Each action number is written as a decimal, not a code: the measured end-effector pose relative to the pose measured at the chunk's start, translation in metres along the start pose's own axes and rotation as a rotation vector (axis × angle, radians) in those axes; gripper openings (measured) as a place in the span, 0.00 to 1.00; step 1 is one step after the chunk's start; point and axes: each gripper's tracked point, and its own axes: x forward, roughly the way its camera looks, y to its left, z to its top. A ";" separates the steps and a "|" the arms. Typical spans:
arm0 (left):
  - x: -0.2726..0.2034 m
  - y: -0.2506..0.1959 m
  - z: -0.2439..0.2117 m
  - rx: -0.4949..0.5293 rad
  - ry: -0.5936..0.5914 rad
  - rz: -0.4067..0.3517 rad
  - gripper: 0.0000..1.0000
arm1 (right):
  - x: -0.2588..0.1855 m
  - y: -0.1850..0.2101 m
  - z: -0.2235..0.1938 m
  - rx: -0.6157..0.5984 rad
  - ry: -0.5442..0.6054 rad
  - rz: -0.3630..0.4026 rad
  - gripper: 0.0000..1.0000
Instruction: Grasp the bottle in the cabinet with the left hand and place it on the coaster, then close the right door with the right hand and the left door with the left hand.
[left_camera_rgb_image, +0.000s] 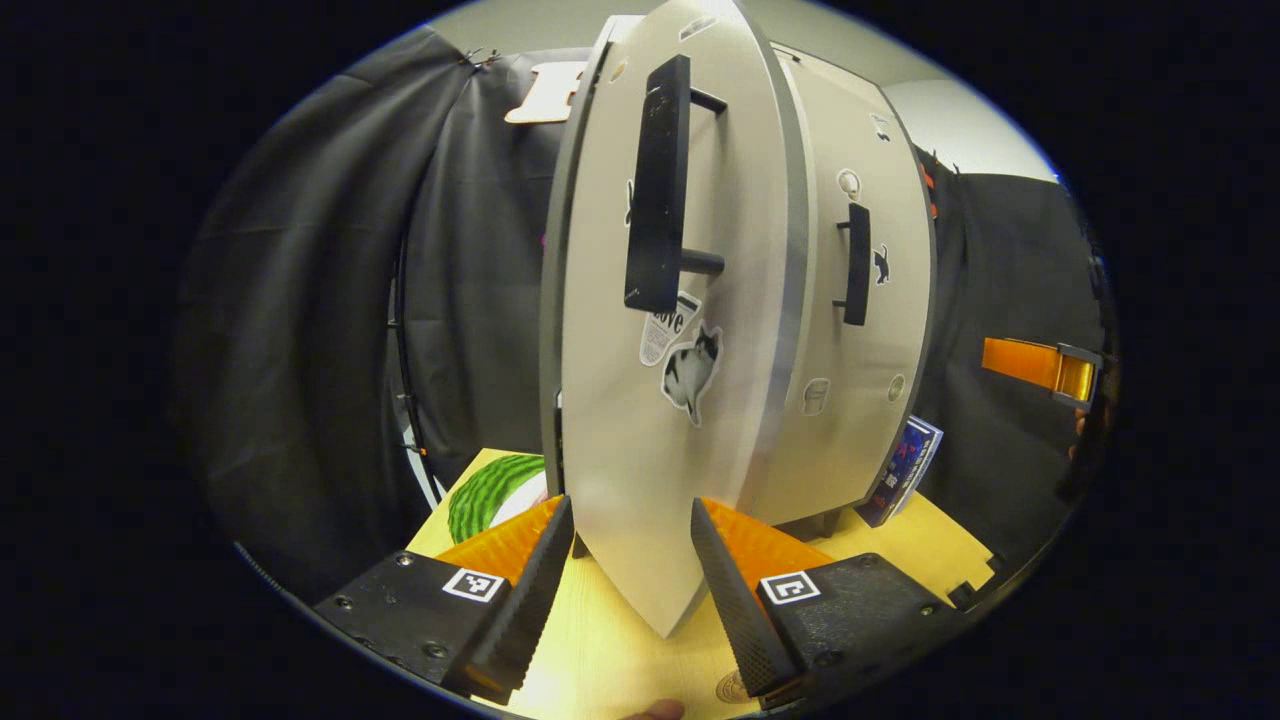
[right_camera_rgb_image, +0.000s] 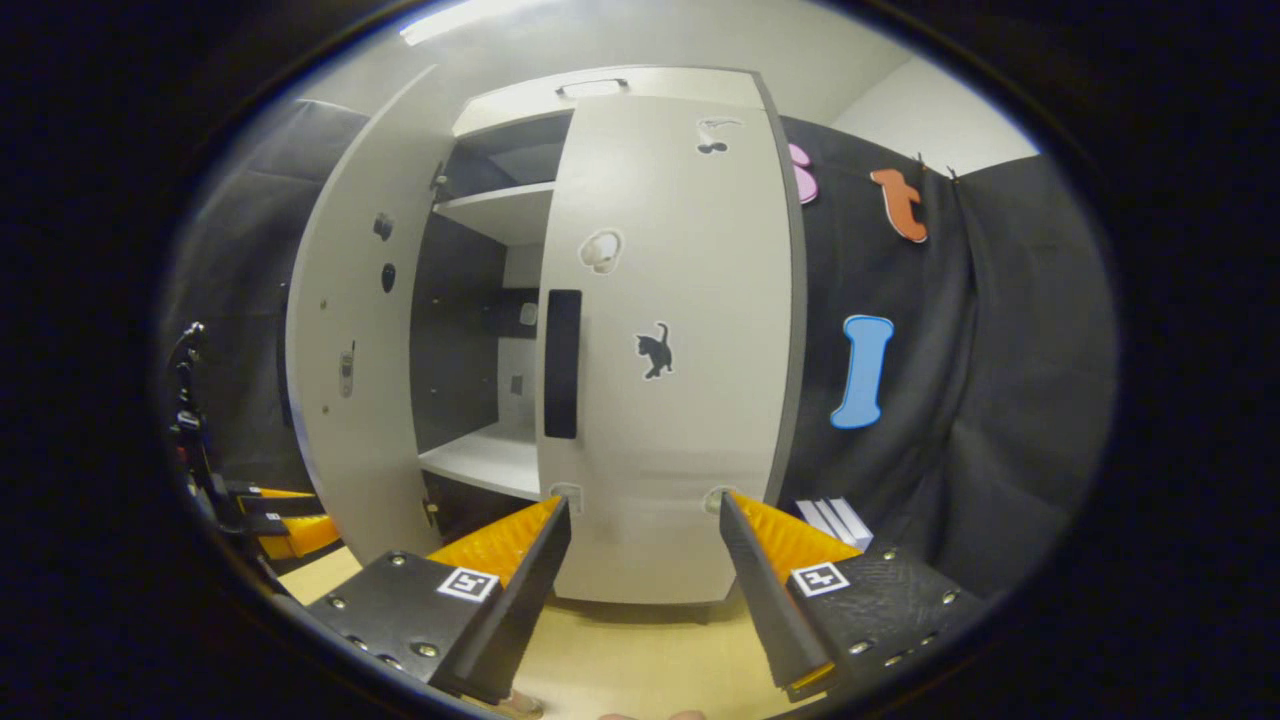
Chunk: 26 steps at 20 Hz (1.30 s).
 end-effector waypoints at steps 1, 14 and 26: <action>0.003 -0.004 0.004 0.005 -0.004 -0.008 0.78 | -0.001 -0.005 0.000 0.007 0.002 -0.010 0.91; 0.016 -0.056 -0.005 0.049 0.030 -0.127 0.78 | 0.001 -0.018 -0.002 0.029 -0.001 -0.042 0.91; 0.015 -0.050 0.020 0.256 0.019 0.006 0.80 | 0.001 -0.021 -0.003 0.056 -0.009 -0.044 0.91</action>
